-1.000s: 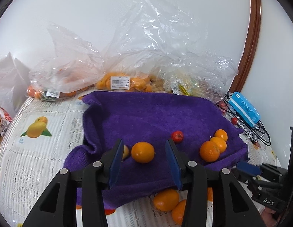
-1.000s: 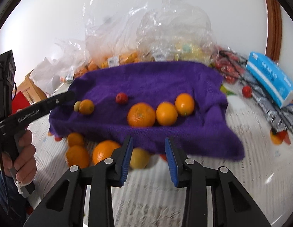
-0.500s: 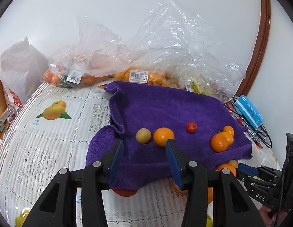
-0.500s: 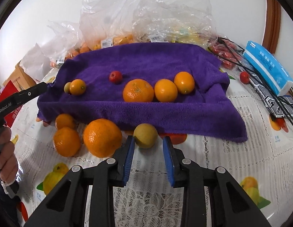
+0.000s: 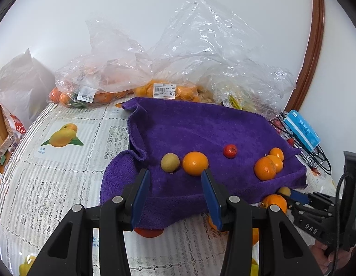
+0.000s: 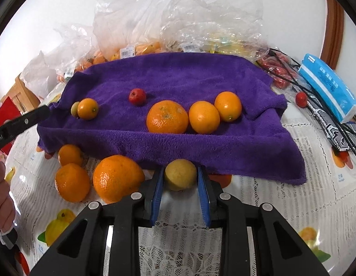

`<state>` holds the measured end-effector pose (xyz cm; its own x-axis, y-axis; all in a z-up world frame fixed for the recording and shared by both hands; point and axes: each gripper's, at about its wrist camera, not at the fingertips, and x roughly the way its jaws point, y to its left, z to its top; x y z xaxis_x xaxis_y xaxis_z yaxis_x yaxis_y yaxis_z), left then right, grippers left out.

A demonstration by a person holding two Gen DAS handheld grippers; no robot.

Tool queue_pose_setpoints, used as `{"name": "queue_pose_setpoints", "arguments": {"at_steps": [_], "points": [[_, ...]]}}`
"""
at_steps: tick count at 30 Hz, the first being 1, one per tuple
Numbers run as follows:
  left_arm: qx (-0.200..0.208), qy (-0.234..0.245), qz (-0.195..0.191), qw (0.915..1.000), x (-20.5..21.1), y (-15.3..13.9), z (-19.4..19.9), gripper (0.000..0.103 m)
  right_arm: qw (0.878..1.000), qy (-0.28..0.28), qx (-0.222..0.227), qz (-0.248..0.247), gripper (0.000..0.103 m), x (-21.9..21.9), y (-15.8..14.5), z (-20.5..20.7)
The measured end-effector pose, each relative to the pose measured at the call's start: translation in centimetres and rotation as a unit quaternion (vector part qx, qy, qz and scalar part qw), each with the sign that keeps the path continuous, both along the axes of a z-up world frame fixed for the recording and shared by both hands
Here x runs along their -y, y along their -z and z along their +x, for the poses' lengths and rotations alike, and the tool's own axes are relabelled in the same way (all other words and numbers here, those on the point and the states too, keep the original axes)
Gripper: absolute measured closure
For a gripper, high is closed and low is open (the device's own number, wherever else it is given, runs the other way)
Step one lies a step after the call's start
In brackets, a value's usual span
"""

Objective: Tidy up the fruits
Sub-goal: 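Grasp a pale yellow round fruit from the table with the right gripper, then grasp an orange from the table with the left gripper while the right holds its fruit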

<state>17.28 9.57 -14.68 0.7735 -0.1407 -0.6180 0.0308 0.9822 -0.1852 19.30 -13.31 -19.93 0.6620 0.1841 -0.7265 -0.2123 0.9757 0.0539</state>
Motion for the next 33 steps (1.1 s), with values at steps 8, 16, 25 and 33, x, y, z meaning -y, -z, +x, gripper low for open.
{"name": "queue_pose_setpoints", "arguments": {"at_steps": [8,16,25,33], "points": [[-0.006,0.033,-0.013,0.9994,0.7,0.2,-0.8,0.059,0.999,0.019,0.026,-0.009,0.074,1.9,-0.7,-2.4],[-0.024,0.09,-0.021,0.9954,3.0,1.1,-2.1,0.059,1.0,0.015,0.008,0.007,0.074,3.0,0.1,-3.8],[-0.059,0.087,-0.028,0.994,3.9,2.4,-1.2,0.059,1.0,0.015,-0.001,0.017,0.074,3.2,0.3,-3.6],[-0.097,0.078,-0.056,0.9906,4.2,2.9,0.9,0.058,1.0,0.011,-0.002,0.021,0.074,3.3,0.3,-3.6]]}}
